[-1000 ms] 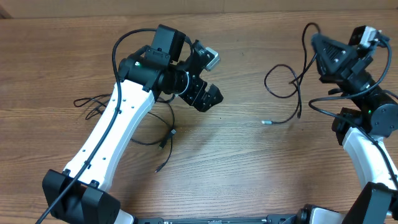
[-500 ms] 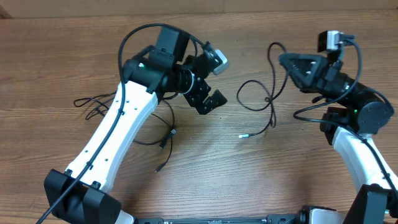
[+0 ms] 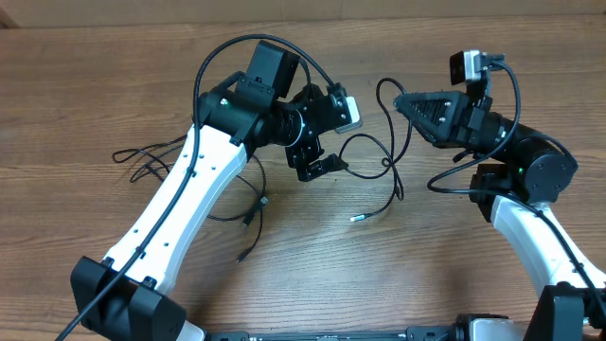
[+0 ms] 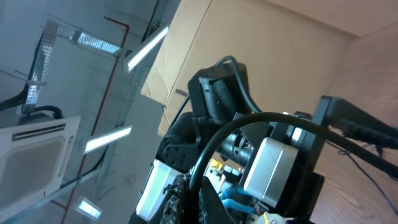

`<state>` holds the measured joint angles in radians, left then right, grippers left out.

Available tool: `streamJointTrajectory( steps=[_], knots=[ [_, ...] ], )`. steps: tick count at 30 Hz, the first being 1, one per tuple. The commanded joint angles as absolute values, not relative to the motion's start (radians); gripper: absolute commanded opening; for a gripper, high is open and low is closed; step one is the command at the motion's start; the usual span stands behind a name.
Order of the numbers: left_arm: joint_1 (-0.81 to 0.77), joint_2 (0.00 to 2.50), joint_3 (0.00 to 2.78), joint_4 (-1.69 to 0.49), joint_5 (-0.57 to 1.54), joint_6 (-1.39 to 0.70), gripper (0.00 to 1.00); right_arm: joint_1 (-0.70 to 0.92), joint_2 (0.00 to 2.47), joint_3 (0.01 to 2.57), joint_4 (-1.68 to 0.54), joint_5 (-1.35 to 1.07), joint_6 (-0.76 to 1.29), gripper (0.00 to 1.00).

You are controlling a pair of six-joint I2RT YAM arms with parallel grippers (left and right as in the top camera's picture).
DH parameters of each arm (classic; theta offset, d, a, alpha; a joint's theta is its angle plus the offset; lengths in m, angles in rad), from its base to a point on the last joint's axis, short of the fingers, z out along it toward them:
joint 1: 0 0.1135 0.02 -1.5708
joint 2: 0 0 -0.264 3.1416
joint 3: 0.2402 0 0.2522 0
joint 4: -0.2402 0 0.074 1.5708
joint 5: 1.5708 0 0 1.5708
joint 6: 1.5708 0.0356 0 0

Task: Untangle cables

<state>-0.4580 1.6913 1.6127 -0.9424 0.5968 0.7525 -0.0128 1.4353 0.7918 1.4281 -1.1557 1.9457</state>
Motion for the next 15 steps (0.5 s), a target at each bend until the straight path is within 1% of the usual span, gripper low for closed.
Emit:
streamJointTrajectory(
  steps=[1,9,11,12,14,15],
  knots=[
    [-0.459,1.732,1.617,-0.941,0.668,0.812,1.0,0.012,1.437,0.798,1.436,-1.145,1.956,0.04],
    [-0.459,1.814,1.617,-0.926,0.712,0.854,0.99,0.023,1.437,0.798,1.436,-1.142,1.956,0.04],
    [-0.459,1.824,1.617,-0.926,0.757,0.908,0.84,0.023,1.437,0.798,1.436,-1.142,1.956,0.04],
    [-0.459,1.826,1.617,-0.926,0.772,0.933,0.69,0.023,1.437,0.798,1.436,-1.142,1.956,0.04],
    [-0.459,1.826,1.617,-0.926,0.801,0.986,0.31,0.023,1.437,0.798,1.436,-1.142,1.956,0.04],
    [-0.459,1.826,1.617,-0.926,0.805,0.994,0.22,0.023,1.437,0.798,1.436,-1.142,1.956,0.04]
  ],
)
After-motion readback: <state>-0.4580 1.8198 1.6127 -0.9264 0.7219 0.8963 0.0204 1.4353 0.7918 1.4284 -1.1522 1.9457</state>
